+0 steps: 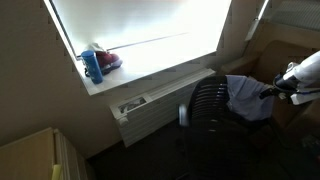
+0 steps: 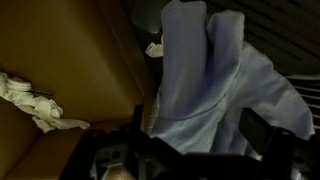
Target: Put the blue towel on the seat of the chair
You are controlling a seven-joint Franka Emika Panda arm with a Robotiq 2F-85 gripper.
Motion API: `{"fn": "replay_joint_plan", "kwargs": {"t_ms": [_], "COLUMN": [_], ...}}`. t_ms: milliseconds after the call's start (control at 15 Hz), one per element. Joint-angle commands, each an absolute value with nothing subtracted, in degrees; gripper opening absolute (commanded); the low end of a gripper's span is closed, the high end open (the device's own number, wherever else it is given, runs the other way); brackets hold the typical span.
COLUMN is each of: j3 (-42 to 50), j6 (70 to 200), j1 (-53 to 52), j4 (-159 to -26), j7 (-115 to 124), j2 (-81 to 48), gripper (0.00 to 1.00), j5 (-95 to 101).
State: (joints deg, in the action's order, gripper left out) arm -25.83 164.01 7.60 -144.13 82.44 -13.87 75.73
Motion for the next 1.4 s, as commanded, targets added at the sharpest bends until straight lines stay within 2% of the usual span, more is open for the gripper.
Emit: {"fn": "replay_joint_plan", "kwargs": {"t_ms": [0,400,933,1000,1067,1133,1200,1267,1333], "j3": [-24.48,-25.08,-30.98,-28.19,-28.49,-28.50,-28.49,-28.62,-28.51], "j6": [162.00,158.51,152.78,155.50,154.87,154.94,154.95,155.29,155.09], "j1": [6.72,6.39,7.74,7.21,7.10,7.01,6.98,7.36,7.47], "j4": [-139.74,-136.20,-136.82,-137.41,-137.09,-137.13,-137.19,-137.42,-137.50], "j7": [85.14,83.79,70.78,72.63,72.31,72.44,72.48,72.33,71.84], "j2": [-20.01,-23.10,-15.79,-20.23,-19.34,-19.21,-19.45,-19.62,-19.46], "gripper": [0.66,0.26,0.25,0.75,0.52,0.58,0.90,0.96,0.54], "j5": [78.17,75.08,55.72,60.35,59.54,59.65,59.69,58.98,59.19]}}
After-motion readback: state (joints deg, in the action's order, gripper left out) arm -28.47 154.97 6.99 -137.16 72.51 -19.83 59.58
